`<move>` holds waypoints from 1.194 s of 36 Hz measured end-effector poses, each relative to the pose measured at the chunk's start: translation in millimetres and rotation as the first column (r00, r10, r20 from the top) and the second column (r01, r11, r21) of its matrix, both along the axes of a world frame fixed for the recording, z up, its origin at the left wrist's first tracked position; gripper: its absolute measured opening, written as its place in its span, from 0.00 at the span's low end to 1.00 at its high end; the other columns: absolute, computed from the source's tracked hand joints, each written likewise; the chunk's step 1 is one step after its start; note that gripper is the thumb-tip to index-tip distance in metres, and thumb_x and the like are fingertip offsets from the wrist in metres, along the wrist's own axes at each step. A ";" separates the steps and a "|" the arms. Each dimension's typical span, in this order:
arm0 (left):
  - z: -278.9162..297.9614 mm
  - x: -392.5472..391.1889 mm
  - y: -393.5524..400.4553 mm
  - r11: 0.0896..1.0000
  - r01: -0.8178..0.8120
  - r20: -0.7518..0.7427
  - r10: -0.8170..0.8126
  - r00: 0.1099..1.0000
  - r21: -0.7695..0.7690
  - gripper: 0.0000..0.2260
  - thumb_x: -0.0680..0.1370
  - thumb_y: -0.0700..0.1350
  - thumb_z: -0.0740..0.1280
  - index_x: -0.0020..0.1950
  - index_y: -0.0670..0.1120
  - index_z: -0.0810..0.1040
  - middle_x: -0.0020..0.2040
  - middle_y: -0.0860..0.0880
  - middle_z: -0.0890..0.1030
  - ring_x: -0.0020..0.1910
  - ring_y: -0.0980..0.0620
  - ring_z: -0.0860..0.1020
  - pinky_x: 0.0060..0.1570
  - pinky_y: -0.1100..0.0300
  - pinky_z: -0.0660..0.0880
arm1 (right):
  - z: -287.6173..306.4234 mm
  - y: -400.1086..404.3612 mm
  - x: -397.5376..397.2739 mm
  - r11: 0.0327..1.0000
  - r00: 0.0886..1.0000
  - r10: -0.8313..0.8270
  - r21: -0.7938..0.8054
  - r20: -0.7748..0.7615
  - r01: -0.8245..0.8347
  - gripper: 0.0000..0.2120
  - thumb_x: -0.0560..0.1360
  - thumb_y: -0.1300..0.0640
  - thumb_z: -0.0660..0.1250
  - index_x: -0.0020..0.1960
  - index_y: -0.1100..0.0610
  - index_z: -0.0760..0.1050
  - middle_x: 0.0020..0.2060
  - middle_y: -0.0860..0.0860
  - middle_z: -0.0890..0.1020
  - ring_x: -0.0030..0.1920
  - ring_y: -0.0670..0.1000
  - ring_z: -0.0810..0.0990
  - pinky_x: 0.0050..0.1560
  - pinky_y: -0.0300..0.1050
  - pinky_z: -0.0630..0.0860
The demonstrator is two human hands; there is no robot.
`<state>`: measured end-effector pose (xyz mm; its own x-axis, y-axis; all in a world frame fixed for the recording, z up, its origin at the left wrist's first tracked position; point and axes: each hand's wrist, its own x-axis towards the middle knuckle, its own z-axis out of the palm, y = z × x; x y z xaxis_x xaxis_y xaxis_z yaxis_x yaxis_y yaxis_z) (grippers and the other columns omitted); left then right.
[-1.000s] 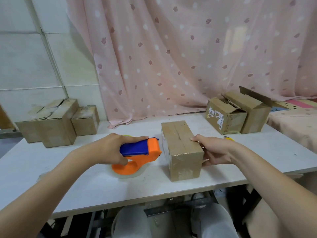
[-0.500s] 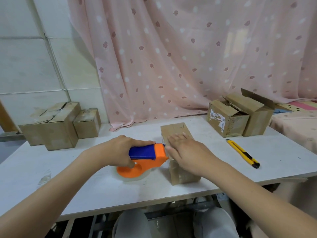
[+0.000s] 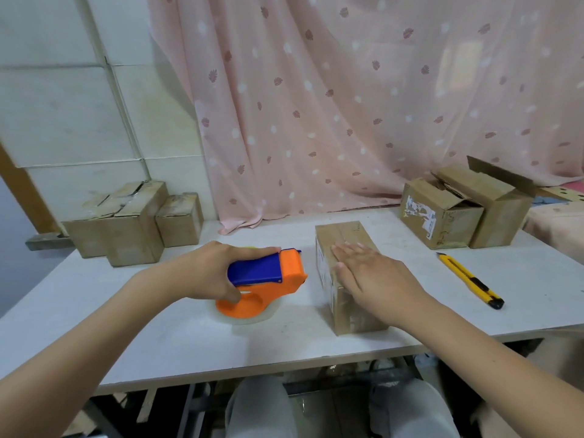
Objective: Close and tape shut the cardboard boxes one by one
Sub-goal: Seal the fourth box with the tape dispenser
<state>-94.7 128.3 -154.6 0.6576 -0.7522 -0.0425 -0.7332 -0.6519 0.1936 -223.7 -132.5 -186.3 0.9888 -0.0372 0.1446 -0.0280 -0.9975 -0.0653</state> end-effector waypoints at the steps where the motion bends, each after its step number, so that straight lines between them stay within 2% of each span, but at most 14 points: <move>1: 0.3 0.2 2.8 1.000 -0.007 0.006 0.007 1.000 0.010 0.41 0.71 0.46 0.71 0.72 0.77 0.54 0.35 0.58 0.71 0.33 0.56 0.71 0.31 0.69 0.66 | -0.5 0.0 0.4 1.000 1.000 -0.001 0.000 0.002 0.001 0.26 0.85 0.46 0.43 0.81 0.51 0.55 0.80 0.45 0.58 0.79 0.45 0.54 0.74 0.39 0.55; 7: -3.5 -0.4 7.4 0.999 -0.022 0.050 0.021 0.999 0.034 0.40 0.71 0.47 0.70 0.70 0.78 0.52 0.35 0.56 0.71 0.34 0.56 0.72 0.31 0.68 0.64 | -0.3 -0.2 0.9 0.998 1.000 -0.007 0.058 -0.022 0.008 0.25 0.85 0.46 0.44 0.81 0.50 0.57 0.80 0.46 0.59 0.80 0.47 0.52 0.76 0.41 0.53; 12: -4.6 -1.0 -2.1 1.000 0.004 0.074 -0.006 0.997 0.031 0.39 0.72 0.48 0.70 0.71 0.77 0.53 0.34 0.57 0.70 0.33 0.57 0.70 0.30 0.67 0.62 | 14.5 0.2 11.8 0.990 0.997 -0.049 0.129 -0.065 0.057 0.23 0.85 0.43 0.47 0.72 0.49 0.71 0.77 0.55 0.65 0.80 0.54 0.53 0.77 0.54 0.33; 14: -5.5 -0.4 -5.3 1.000 0.011 0.068 -0.012 0.998 0.021 0.39 0.72 0.48 0.70 0.70 0.78 0.53 0.36 0.58 0.71 0.34 0.57 0.71 0.31 0.67 0.62 | 21.1 2.9 22.1 0.970 0.973 -0.171 0.146 -0.157 0.194 0.21 0.83 0.39 0.48 0.63 0.46 0.74 0.78 0.62 0.60 0.79 0.63 0.51 0.75 0.66 0.38; 16: -5.9 -0.4 -8.5 0.999 0.016 0.077 -0.018 0.997 0.028 0.38 0.72 0.48 0.70 0.72 0.77 0.55 0.37 0.59 0.71 0.35 0.57 0.71 0.33 0.66 0.63 | 26.4 7.7 33.2 0.936 0.935 -0.254 0.181 -0.249 0.302 0.16 0.79 0.36 0.54 0.58 0.44 0.71 0.74 0.64 0.65 0.75 0.67 0.58 0.73 0.71 0.53; 18: -6.0 -2.0 -11.6 0.999 0.022 0.090 -0.026 0.996 0.036 0.38 0.71 0.48 0.70 0.73 0.75 0.56 0.37 0.61 0.70 0.36 0.58 0.71 0.34 0.65 0.63 | 25.8 9.7 45.3 0.916 0.911 -0.281 0.197 -0.302 0.348 0.17 0.75 0.36 0.60 0.58 0.44 0.66 0.67 0.62 0.72 0.68 0.64 0.66 0.67 0.67 0.65; 21: -6.3 -2.6 -13.4 0.998 0.031 0.108 -0.036 0.994 0.047 0.39 0.71 0.49 0.70 0.73 0.75 0.56 0.37 0.61 0.70 0.37 0.57 0.71 0.34 0.64 0.64 | 28.7 14.0 57.3 0.910 0.887 -0.305 0.168 -0.346 0.378 0.32 0.74 0.37 0.65 0.72 0.49 0.59 0.65 0.63 0.72 0.66 0.64 0.69 0.62 0.60 0.72; 24: -7.2 -3.7 -14.8 0.998 0.025 0.117 -0.031 0.993 0.052 0.39 0.71 0.48 0.69 0.74 0.74 0.55 0.38 0.62 0.70 0.37 0.57 0.71 0.35 0.64 0.65 | 39.3 22.9 63.0 0.892 0.848 -0.365 0.115 -0.385 0.436 0.38 0.78 0.42 0.65 0.77 0.57 0.49 0.61 0.61 0.74 0.61 0.61 0.68 0.49 0.51 0.71; 28: -5.8 -6.3 -17.2 0.998 0.017 0.149 -0.027 0.988 0.062 0.38 0.72 0.48 0.69 0.75 0.73 0.55 0.38 0.63 0.68 0.37 0.58 0.69 0.34 0.64 0.64 | 43.6 28.7 72.5 0.862 0.798 -0.417 0.089 -0.434 0.499 0.44 0.76 0.42 0.65 0.78 0.62 0.44 0.51 0.58 0.74 0.54 0.61 0.73 0.41 0.49 0.69; 31: -3.9 -9.2 -17.2 0.998 0.027 0.156 -0.036 0.987 0.059 0.38 0.73 0.48 0.69 0.75 0.73 0.55 0.38 0.64 0.67 0.37 0.59 0.69 0.34 0.65 0.63 | 51.2 26.4 70.4 0.853 0.806 -0.409 0.135 -0.428 0.504 0.48 0.74 0.43 0.68 0.78 0.62 0.42 0.54 0.58 0.75 0.50 0.60 0.77 0.38 0.47 0.72; 36: -5.3 -8.2 -8.7 1.000 0.000 0.110 0.000 0.994 0.004 0.38 0.74 0.47 0.69 0.74 0.74 0.54 0.38 0.62 0.69 0.35 0.58 0.70 0.32 0.67 0.63 | 68.4 19.8 56.9 0.821 0.835 -0.370 0.278 -0.408 0.499 0.57 0.74 0.45 0.70 0.77 0.65 0.28 0.46 0.56 0.78 0.45 0.57 0.76 0.48 0.46 0.71; 38: -6.8 -9.6 -4.8 1.000 0.000 0.082 0.002 0.997 -0.021 0.39 0.73 0.47 0.70 0.74 0.74 0.54 0.37 0.62 0.69 0.34 0.58 0.71 0.32 0.68 0.64 | 73.4 17.2 46.8 0.804 0.864 -0.340 0.362 -0.370 0.472 0.56 0.75 0.46 0.70 0.78 0.65 0.30 0.49 0.55 0.79 0.49 0.57 0.77 0.47 0.43 0.71; 41: -8.4 -12.3 -1.8 0.998 0.005 0.041 -0.002 0.999 -0.065 0.40 0.73 0.46 0.71 0.75 0.73 0.54 0.36 0.66 0.69 0.34 0.59 0.71 0.34 0.71 0.66 | 76.9 8.2 34.7 0.727 0.896 -0.291 0.532 -0.334 0.434 0.47 0.76 0.51 0.72 0.79 0.64 0.43 0.33 0.48 0.76 0.33 0.47 0.74 0.25 0.35 0.68; 43: -9.5 -13.8 -3.3 0.997 0.003 0.025 -0.001 1.000 -0.083 0.40 0.73 0.45 0.71 0.75 0.72 0.54 0.36 0.66 0.69 0.34 0.59 0.71 0.35 0.72 0.67 | 75.6 0.8 31.2 0.683 0.900 -0.275 0.590 -0.337 0.430 0.45 0.75 0.53 0.73 0.79 0.63 0.48 0.25 0.46 0.77 0.25 0.44 0.72 0.19 0.31 0.62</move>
<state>-108.4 125.0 -164.1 0.6561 -0.7538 0.0364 -0.7398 -0.6328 0.2286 -192.5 -131.7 -110.8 0.8840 -0.3953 -0.2496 -0.4586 -0.6295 -0.6272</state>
